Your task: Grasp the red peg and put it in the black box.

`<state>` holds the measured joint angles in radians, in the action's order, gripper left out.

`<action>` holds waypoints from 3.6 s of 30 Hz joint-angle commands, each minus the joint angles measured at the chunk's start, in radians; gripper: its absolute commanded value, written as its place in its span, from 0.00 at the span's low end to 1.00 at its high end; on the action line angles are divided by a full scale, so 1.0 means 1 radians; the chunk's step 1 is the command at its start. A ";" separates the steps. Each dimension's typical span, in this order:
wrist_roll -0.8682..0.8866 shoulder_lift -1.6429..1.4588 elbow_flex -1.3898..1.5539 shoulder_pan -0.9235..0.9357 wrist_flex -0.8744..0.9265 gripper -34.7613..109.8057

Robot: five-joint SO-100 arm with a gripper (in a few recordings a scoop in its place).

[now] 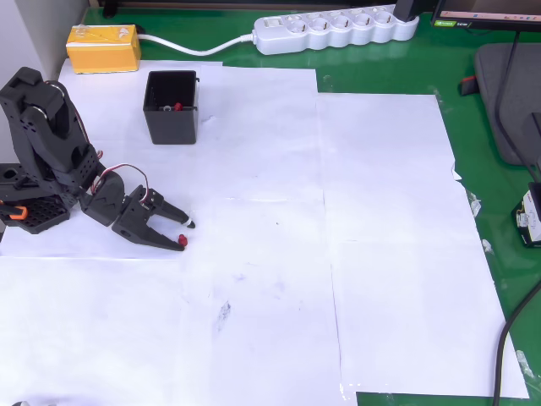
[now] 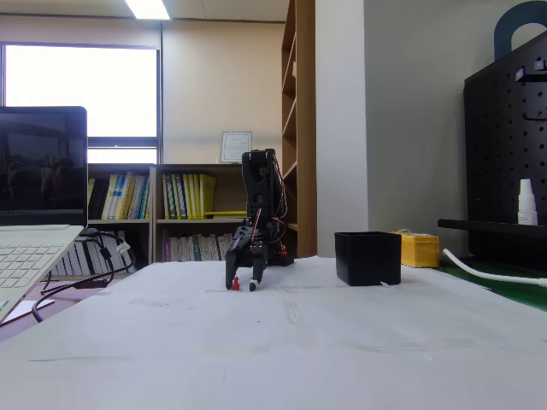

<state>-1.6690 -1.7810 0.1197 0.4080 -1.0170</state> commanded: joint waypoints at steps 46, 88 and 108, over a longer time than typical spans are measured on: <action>-0.025 0.009 -0.029 0.026 0.017 0.24; 0.446 0.396 1.483 -0.322 2.407 0.24; 0.795 0.210 1.858 -0.931 2.703 0.24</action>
<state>-0.9035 -1.5601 1.8577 -0.4449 1.6598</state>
